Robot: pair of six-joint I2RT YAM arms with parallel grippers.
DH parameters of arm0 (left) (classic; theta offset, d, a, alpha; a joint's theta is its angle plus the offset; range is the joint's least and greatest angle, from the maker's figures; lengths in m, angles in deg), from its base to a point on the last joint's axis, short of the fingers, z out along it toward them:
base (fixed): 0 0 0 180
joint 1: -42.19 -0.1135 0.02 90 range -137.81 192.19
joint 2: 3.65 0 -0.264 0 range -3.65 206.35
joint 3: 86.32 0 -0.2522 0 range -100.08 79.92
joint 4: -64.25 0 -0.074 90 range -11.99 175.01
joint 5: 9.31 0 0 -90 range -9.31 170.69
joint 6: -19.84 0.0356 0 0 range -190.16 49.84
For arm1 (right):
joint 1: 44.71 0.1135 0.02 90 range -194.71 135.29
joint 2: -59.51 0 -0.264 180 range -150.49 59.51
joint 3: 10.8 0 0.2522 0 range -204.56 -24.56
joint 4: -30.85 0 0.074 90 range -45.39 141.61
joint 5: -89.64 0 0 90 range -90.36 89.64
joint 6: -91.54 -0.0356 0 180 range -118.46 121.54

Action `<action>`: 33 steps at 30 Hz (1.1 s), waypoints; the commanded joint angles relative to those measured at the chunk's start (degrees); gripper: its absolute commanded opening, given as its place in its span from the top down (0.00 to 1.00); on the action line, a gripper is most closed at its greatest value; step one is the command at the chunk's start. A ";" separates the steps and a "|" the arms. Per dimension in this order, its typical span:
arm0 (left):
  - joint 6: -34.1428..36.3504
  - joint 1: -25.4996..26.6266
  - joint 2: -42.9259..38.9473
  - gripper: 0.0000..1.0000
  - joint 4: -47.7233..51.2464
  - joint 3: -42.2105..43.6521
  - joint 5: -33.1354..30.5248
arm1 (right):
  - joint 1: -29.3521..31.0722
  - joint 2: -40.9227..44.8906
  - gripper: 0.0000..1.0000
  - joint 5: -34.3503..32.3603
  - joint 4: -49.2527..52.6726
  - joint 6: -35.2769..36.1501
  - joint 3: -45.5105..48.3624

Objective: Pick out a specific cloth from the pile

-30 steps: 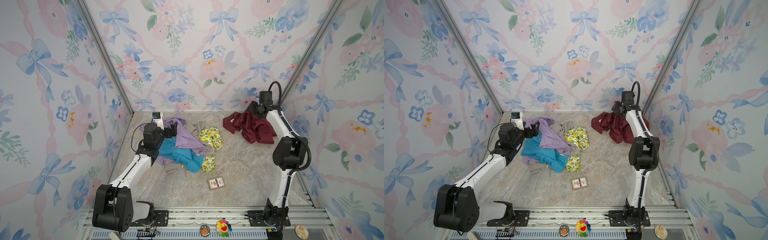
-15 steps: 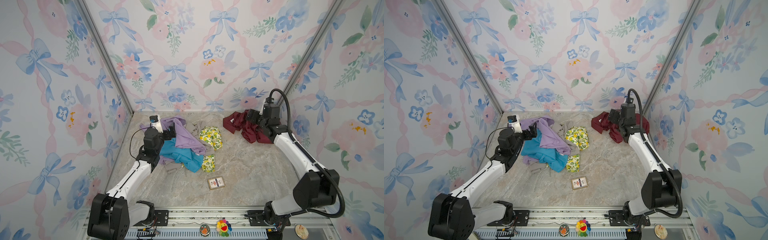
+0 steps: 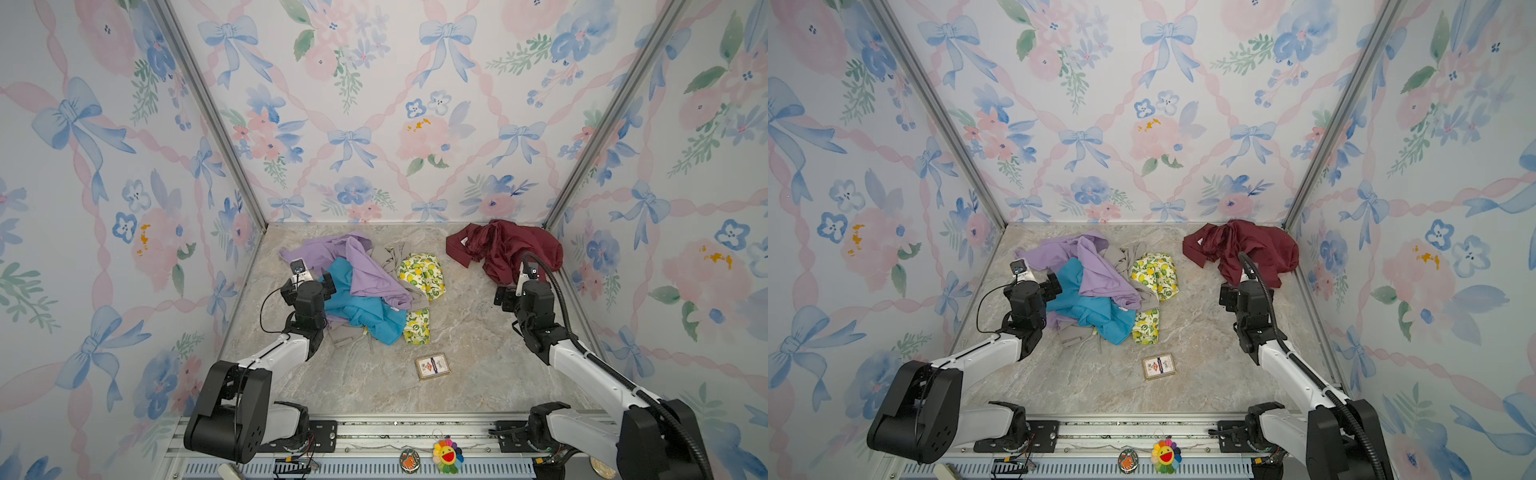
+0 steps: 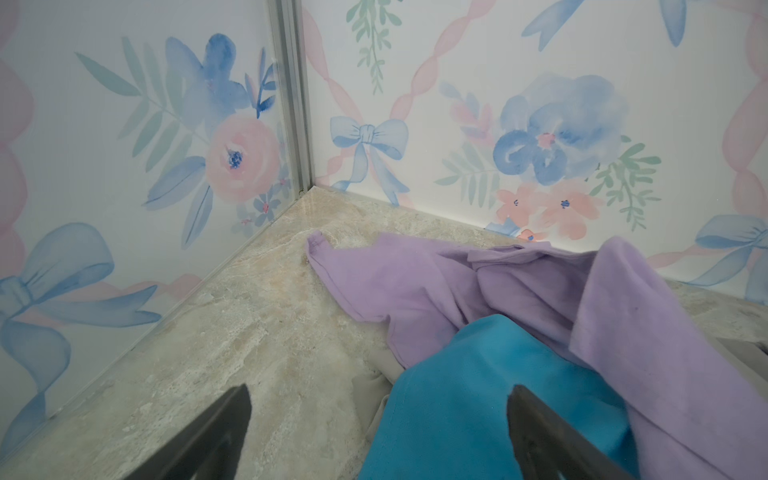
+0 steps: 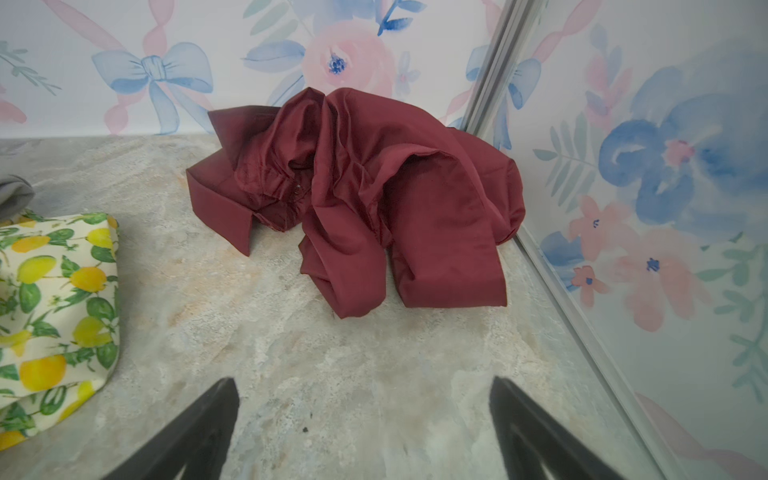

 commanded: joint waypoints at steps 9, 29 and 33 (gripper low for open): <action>2.17 -3.80 1.89 0.02 -10.94 4.63 0.94 | -1.58 -6.75 0.03 -1.50 -29.32 5.36 11.68; 9.88 -3.02 13.65 0.02 -40.14 16.49 7.83 | -8.51 -24.38 0.03 12.63 -34.84 2.79 5.27; 9.88 -3.09 13.66 0.02 -39.90 16.47 7.87 | -8.22 -24.80 0.03 12.14 -36.78 3.06 5.81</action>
